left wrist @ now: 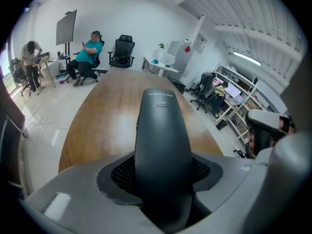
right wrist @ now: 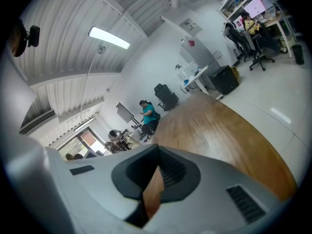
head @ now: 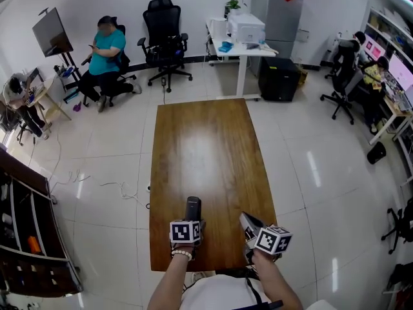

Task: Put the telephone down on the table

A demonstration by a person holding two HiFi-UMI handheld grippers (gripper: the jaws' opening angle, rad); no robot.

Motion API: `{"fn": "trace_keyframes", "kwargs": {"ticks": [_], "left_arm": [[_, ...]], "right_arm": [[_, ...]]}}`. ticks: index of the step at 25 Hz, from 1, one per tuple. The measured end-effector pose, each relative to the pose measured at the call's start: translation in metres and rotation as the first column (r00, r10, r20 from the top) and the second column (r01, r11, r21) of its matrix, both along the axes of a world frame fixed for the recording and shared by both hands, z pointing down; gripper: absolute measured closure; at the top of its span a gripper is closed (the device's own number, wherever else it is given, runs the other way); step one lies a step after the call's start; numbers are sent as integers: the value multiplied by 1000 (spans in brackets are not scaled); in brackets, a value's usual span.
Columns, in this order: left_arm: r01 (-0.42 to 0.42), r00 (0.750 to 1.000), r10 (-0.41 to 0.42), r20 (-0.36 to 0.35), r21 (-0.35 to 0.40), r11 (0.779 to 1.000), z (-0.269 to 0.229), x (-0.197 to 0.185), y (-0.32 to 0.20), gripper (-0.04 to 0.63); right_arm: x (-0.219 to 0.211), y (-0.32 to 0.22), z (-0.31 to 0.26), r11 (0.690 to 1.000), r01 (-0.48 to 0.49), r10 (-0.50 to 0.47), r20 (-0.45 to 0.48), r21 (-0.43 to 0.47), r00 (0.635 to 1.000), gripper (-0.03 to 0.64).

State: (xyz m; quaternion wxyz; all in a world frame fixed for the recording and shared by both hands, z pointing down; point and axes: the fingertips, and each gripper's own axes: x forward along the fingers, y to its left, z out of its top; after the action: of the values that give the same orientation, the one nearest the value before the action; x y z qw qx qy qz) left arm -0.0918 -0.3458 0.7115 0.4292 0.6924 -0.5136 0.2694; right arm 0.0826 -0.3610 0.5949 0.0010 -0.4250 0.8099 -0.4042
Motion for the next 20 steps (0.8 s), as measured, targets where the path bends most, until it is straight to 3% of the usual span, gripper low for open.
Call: {"fn": "trace_keyframes", "kwargs": {"ticks": [10, 20], "left_arm": [[42, 996, -30, 84, -144, 989, 43, 3, 11, 318], [72, 990, -43, 137, -215, 974, 72, 3, 14, 318]], "right_arm": [[-5, -6, 23, 997, 50, -48, 32, -64, 998, 617], [-2, -11, 35, 993, 65, -61, 48, -96, 997, 617]]}}
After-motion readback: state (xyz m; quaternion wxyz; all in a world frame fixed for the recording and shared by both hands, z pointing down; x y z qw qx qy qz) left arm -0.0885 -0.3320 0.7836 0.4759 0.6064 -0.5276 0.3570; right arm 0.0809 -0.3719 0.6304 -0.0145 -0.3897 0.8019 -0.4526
